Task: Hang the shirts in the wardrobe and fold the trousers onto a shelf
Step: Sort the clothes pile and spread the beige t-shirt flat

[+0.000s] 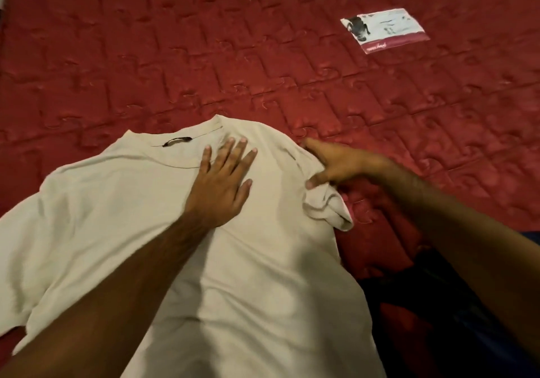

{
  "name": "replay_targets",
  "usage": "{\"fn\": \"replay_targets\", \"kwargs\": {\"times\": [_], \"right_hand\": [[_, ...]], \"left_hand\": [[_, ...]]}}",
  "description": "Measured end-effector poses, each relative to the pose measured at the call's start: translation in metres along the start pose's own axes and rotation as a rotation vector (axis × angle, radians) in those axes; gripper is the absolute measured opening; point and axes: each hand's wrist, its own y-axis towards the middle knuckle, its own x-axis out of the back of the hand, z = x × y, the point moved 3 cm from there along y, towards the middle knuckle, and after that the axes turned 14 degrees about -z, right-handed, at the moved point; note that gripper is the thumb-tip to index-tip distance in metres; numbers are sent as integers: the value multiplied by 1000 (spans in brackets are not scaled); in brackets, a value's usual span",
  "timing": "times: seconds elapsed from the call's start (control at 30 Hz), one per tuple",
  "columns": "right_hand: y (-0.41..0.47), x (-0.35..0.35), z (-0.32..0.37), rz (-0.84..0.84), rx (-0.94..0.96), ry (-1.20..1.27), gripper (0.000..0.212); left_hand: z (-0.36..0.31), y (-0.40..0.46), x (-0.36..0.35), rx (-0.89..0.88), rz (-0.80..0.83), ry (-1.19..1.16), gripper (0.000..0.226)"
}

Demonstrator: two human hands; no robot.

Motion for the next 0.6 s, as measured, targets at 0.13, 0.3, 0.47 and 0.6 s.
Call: {"fn": "replay_targets", "kwargs": {"times": [0.13, 0.3, 0.47, 0.6], "right_hand": [[-6, 54, -73, -749, -350, -57, 18], [-45, 16, -65, -592, -379, 432, 45], [-51, 4, -90, -818, -296, 178, 18], [-92, -4, -97, -1053, -461, 416, 15]], "left_hand": [[-4, 3, -6, -11, -6, 33, 64], [-5, 3, -10, -25, -19, 67, 65], [-5, 8, -13, -8, -24, 64, 65], [-7, 9, -16, 21, 52, 89, 66]]}}
